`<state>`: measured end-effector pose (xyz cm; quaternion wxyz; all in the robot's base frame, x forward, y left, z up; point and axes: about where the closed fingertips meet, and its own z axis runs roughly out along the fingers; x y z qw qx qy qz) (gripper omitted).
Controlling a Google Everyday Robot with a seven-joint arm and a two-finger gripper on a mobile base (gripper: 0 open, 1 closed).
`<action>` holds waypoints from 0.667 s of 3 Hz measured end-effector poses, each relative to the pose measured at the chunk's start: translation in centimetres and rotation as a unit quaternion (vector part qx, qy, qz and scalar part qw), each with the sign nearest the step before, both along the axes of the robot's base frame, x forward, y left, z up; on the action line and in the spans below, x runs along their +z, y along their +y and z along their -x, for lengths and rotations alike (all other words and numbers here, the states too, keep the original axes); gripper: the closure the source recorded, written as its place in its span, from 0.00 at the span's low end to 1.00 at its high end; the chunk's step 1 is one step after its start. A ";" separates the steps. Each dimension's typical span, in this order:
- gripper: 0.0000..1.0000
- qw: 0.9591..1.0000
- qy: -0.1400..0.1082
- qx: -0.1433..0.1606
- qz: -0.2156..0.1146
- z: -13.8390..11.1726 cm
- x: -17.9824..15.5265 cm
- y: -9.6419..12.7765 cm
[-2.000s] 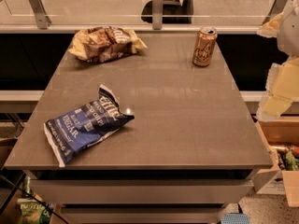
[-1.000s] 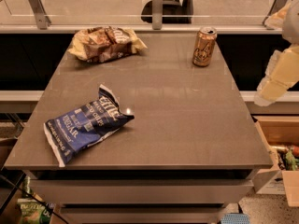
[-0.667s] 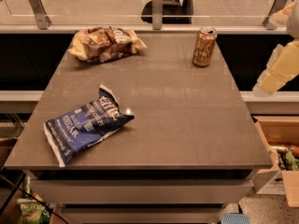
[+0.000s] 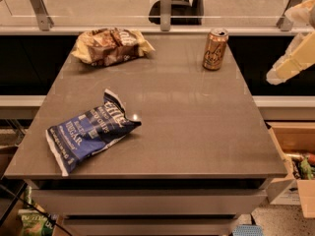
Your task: Move orange can near blue chip bag
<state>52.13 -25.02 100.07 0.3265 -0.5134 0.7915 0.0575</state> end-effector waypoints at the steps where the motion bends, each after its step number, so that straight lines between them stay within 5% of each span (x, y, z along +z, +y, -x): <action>1: 0.00 0.998 -0.015 0.012 -0.061 -1.8 0.4 -0.5; 2: 0.00 0.997 -0.017 0.015 -0.072 -2.2 0.5 -0.3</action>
Offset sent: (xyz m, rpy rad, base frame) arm 0.0165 -0.0048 0.0034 0.1112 -0.0274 0.0214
